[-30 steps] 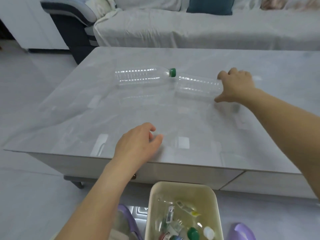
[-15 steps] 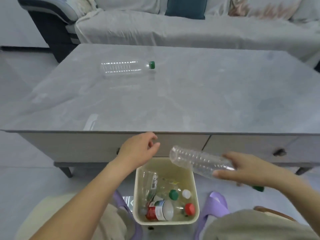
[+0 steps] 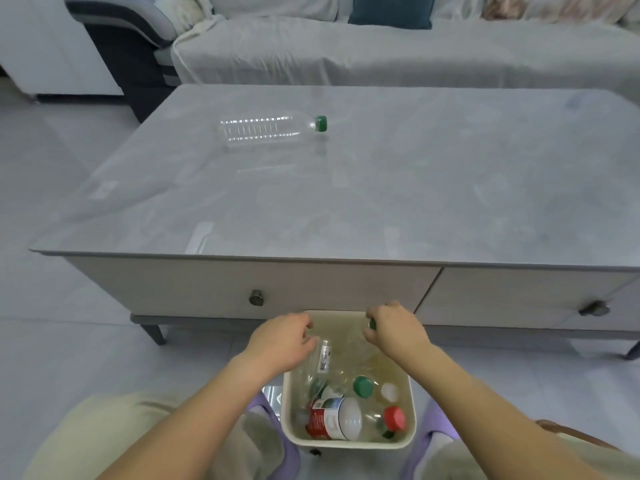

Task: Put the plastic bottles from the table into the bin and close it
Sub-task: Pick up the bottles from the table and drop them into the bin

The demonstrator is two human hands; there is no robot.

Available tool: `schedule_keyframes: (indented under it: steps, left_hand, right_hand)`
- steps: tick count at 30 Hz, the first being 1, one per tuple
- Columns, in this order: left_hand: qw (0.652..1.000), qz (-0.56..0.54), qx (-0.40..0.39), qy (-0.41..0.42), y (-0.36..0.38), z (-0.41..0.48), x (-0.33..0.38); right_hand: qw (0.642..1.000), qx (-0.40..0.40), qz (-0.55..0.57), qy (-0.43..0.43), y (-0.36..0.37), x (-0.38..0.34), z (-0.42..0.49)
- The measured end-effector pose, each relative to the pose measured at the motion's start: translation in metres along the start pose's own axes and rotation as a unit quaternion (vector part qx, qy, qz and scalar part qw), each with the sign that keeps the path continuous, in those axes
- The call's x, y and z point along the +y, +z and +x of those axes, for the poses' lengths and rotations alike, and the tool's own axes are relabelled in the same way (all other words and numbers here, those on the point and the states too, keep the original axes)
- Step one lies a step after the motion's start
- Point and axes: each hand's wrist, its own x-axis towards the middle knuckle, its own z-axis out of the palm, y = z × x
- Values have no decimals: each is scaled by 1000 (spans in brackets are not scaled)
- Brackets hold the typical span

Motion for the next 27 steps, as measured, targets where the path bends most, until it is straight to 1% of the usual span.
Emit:
schedule_keyframes:
  steps: [2, 4, 5, 6, 8, 9, 10, 12, 13, 15, 17, 19, 22, 27]
  left_hand:
    - [999, 17, -29, -1, 9, 3, 0]
    - [998, 29, -57, 2, 16, 6, 1]
    - [997, 29, -68, 4, 18, 8, 2]
    - [997, 23, -74, 5, 19, 10, 3]
    - [998, -4, -68, 7, 16, 15, 6]
    - [998, -19, -65, 8, 11, 17, 9]
    - [997, -27, -66, 11, 4, 17, 11]
    - [997, -24, -69, 25, -14, 15, 16]
    - [997, -30, -63, 30, -24, 11, 17]
    - [997, -72, -26, 30, -43, 0, 19]
    - [995, -87, 22, 30, -55, -12, 22]
    - [997, -49, 47, 48, -56, -18, 31]
    - [996, -10, 48, 77, -35, -11, 50]
    - [991, -40, 51, 118, 23, 25, 82]
  right_hand:
    - [999, -7, 34, -7, -5, -5, 8]
    - [999, 0, 37, -24, -18, -4, 4]
    - [998, 34, 37, -35, -28, 0, -1]
    - [994, 85, 54, -43, -40, 6, -9]
    - [969, 183, 163, -16, -69, 21, -26]
    - [952, 201, 230, 16, -78, 31, -31]
    - [935, 201, 290, 47, -79, 43, -31]
    - [914, 170, 358, 86, -59, 67, -21]
    - [915, 144, 362, 103, -43, 74, -17]
    - [934, 58, 322, 140, -7, 82, -15]
    - [958, -16, 244, 147, 20, 80, -18]
    - [967, -31, 217, 129, 32, 74, -21]
    - [968, -38, 216, 124, 32, 72, -23]
    - [970, -28, 206, 127, 32, 80, -28]
